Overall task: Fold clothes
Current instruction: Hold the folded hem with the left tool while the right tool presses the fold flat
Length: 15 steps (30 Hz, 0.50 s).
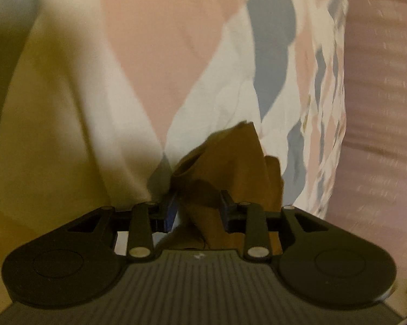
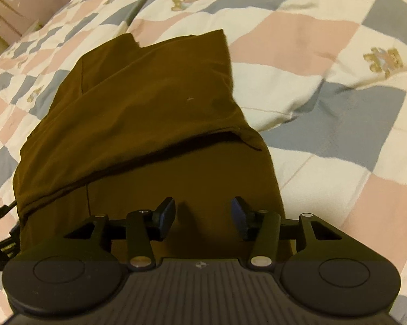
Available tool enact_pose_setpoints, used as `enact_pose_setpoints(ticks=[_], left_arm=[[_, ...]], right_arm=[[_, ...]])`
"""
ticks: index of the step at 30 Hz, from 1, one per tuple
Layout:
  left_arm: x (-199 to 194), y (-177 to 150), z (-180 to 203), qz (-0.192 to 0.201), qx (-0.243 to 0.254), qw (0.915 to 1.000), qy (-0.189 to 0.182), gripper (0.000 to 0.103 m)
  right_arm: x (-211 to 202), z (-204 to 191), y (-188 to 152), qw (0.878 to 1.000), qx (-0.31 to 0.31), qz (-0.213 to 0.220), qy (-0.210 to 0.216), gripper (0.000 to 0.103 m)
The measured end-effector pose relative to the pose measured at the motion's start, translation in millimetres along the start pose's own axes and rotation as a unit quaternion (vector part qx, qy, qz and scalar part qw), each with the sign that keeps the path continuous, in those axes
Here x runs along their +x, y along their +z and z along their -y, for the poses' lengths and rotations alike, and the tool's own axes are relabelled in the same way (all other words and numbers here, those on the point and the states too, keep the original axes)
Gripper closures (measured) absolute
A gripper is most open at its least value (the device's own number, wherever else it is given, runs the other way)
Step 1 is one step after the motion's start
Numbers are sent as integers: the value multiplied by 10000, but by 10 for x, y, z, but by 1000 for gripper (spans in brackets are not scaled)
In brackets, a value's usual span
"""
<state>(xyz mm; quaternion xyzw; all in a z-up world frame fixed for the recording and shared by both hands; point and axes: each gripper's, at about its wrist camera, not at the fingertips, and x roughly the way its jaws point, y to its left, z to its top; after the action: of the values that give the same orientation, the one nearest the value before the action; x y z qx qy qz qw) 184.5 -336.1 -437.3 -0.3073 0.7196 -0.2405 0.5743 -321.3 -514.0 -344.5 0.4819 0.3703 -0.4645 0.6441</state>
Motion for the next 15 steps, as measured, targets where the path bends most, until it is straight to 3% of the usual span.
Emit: enact_pose_setpoints(ticks=[5,9,12,14,15], left_arm=[[-99,-97,-73,37,-369,9992,-131,65],[0,-115,-113,180,-476,9986,-154,66],[63,-96,-123,264,-465,9984,-184,79],[47,-119,-87,388,-318,9987,-123,98],[27,-135,-62,470,-200,9987,-70,98]], right_arm=[[-12,50,-41,9998,165,11,93,54],[3,60,-82,9997,197,32,106,52],[2,80,-97,9996,245,75,141,52],[-2,89,-111,9995,255,93,162,52],[-5,93,-120,9995,252,96,166,52]])
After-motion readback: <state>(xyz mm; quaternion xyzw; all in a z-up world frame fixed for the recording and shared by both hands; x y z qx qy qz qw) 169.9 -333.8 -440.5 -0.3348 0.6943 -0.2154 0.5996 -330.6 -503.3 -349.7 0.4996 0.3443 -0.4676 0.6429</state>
